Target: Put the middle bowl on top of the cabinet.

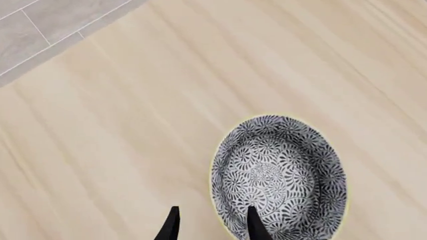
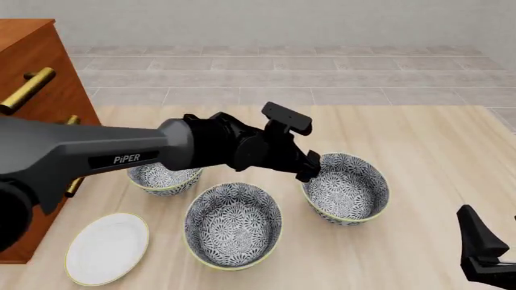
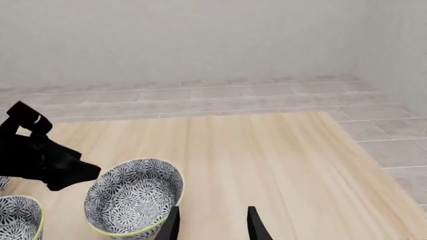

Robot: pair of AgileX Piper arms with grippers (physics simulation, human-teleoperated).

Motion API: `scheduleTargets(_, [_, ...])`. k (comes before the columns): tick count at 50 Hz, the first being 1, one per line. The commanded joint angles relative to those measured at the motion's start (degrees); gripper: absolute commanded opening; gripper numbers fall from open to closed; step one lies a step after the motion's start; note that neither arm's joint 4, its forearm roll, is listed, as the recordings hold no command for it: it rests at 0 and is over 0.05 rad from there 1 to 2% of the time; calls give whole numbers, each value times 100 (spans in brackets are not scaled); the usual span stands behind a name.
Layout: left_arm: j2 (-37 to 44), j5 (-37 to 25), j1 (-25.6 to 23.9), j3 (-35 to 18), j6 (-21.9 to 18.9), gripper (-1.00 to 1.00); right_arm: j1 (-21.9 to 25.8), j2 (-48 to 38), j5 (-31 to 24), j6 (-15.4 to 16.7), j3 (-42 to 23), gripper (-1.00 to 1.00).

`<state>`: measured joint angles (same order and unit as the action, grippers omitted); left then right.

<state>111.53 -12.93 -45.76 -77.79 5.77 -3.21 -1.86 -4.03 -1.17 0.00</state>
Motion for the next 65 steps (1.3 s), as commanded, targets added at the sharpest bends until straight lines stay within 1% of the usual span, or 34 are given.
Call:
scheduleTargets(1, [262,100,-45,-54,162,100,-13,23,-37,-17,0,100])
scheduleTargets(12, [459,280,-106,8,299,100,-19,26,-38,-29,0,100])
scheduleTargets(22, [662,428,-127,32,430,100,6,-136,94,-30,0,100])
scheduleTargets(28, [763,504,-134,42,438,100,6,-162,114,-32,0,100])
scheduleTargets(29, [783,514,-160,44,496,100,9,-168,117,-41,0,100])
scheduleTargets(34, [793,562,-178,78,504,100,18,-223,166,-52,0,100])
scheduleTargets(43, [929,708,-251,134,658,100,9,-228,153,-58,0,100])
scheduleTargets(45, [950,701,-231,124,616,100,9,-228,152,-57,0,100])
scheduleTargets(47, [926,741,-331,167,758,100,11,-210,132,-62,0,100])
scheduleTargets(56, [983,783,-303,154,778,100,-5,-156,71,-65,0,100])
scheduleTargets(64, [1000,837,-292,186,855,100,-8,-282,176,-65,0,100])
scheduleTargets(65, [984,856,-288,205,846,-100,-6,-285,174,-57,0,100])
